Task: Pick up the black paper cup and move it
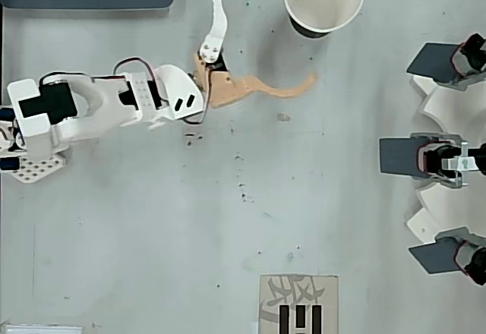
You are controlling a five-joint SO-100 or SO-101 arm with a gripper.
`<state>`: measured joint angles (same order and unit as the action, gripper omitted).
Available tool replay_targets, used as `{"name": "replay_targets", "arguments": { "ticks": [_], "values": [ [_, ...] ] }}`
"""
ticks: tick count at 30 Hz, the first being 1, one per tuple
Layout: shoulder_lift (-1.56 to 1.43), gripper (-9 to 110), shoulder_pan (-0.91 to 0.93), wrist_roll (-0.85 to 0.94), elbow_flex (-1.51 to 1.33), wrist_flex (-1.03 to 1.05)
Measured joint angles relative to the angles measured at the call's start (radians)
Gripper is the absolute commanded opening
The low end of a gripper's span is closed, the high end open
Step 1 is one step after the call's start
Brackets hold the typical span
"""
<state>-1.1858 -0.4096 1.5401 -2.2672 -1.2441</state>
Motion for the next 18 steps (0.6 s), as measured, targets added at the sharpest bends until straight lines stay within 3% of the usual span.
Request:
{"name": "replay_targets", "arguments": {
  "ticks": [18],
  "values": [
    [0.224, 54, -0.037, 0.000, 0.400, 0.169]
  ]
}}
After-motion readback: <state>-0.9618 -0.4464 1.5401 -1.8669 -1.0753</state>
